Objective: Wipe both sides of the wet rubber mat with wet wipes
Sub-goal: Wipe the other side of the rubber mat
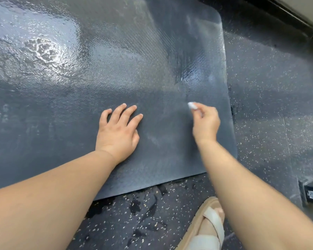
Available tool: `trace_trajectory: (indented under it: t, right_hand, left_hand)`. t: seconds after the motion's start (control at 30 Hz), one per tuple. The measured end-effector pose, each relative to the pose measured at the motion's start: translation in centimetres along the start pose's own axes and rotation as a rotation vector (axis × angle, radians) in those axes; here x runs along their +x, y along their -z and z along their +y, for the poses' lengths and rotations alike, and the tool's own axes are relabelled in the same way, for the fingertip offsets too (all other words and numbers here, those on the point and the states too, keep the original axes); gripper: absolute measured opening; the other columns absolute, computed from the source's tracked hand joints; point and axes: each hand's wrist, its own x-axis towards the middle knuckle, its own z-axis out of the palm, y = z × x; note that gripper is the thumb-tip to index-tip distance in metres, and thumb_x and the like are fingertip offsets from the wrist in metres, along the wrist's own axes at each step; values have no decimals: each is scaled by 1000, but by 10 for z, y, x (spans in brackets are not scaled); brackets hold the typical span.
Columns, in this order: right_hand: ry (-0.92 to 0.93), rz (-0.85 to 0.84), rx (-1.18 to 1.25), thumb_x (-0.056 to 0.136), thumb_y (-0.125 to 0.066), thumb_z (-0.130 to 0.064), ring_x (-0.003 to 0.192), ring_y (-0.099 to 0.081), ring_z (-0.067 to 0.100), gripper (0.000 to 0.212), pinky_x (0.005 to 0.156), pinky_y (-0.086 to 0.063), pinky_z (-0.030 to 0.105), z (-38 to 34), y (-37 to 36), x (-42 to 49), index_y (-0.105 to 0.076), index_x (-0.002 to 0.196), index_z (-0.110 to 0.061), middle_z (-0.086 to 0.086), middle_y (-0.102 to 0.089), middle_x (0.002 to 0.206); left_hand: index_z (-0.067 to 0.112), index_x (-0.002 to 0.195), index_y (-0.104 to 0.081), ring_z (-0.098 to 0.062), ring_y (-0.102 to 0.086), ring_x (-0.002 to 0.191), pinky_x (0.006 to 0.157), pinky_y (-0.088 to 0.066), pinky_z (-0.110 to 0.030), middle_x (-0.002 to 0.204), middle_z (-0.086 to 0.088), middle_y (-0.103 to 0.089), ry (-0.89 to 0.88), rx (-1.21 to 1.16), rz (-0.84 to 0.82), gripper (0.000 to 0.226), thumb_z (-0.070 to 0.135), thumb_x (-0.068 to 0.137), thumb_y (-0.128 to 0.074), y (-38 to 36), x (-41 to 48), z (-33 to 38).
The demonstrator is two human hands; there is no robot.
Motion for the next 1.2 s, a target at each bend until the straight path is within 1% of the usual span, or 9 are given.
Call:
trace_trajectory:
  t: [0.17, 0.3, 0.47, 0.6, 0.73, 0.87, 0.97, 1.07, 1.2]
  right_hand:
    - [-168, 83, -156, 91, -53, -15, 95, -58, 23, 21, 67, -36, 9, 16, -19, 9, -69, 104, -15, 0, -63, 94]
    - [199, -40, -167, 85, -54, -8, 72, -49, 26, 19, 66, -41, 32, -8, -41, -96, -62, 71, -16, 8, -54, 75]
    - [432, -322, 36, 80, -68, -5, 72, -54, 20, 10, 69, -45, 22, -5, -17, -159, -74, 85, -11, 3, -58, 78]
    - [-73, 28, 32, 89, -59, -10, 84, -58, 17, 20, 84, -45, 18, 30, 18, -73, -72, 99, -21, 0, -54, 98]
    - [-292, 75, -167, 94, -50, -14, 99, -57, 20, 24, 77, -31, 11, 69, 26, -35, -70, 107, -17, 5, -58, 115]
    - [-310, 158, -114, 89, -56, -9, 93, -59, 30, 14, 78, -37, 20, 43, -7, -91, -70, 87, -9, 11, -61, 99]
    - [-78, 2, -71, 83, -62, 1, 78, -59, 35, 9, 73, -49, 41, 14, -27, -165, -68, 77, -2, 14, -61, 81]
    - [62, -228, 61, 83, -66, -7, 77, -58, 16, 10, 74, -47, 22, 6, -17, -187, -73, 84, -14, -3, -59, 81]
    - [-243, -27, 206, 88, -62, -23, 77, -57, 12, 11, 83, -50, 33, 20, 4, -106, -73, 90, -20, 0, -62, 90]
  left_hand:
    - [15, 120, -65, -31, -46, 128, 105, -25, -49, 134, -8, -55, 14, 1, -3, 42, 24, 82, -49, 1, 0, 0]
    - [16, 123, -62, -30, -42, 131, 107, -21, -47, 138, -7, -52, 22, -4, -21, 40, 22, 85, -51, 1, 0, 2]
    - [19, 132, -55, -29, -29, 139, 111, -11, -48, 146, -6, -41, 1, 30, -91, 45, 25, 88, -54, 2, -1, 1]
    - [30, 143, -37, -26, -8, 144, 113, 7, -50, 155, 0, -22, -48, 157, -183, 51, 40, 94, -36, -1, -11, 3]
    - [33, 146, -31, -24, -3, 145, 112, 11, -49, 157, 3, -17, -57, 183, -193, 52, 43, 95, -31, -2, -13, 2]
    - [32, 145, -33, -24, -4, 145, 111, 13, -49, 156, 2, -18, -49, 162, -203, 51, 42, 94, -34, -1, -11, 4]
    - [31, 143, -36, -24, -6, 144, 110, 13, -48, 155, 1, -21, -34, 129, -197, 50, 40, 94, -37, 1, -10, 6]
    - [31, 144, -33, -23, -3, 144, 111, 11, -50, 156, 2, -18, -20, 135, -192, 51, 41, 95, -35, 4, -1, 9]
    - [30, 145, -32, -23, -1, 144, 112, 8, -49, 156, 1, -15, 34, 115, -151, 51, 41, 95, -35, 5, 22, 14]
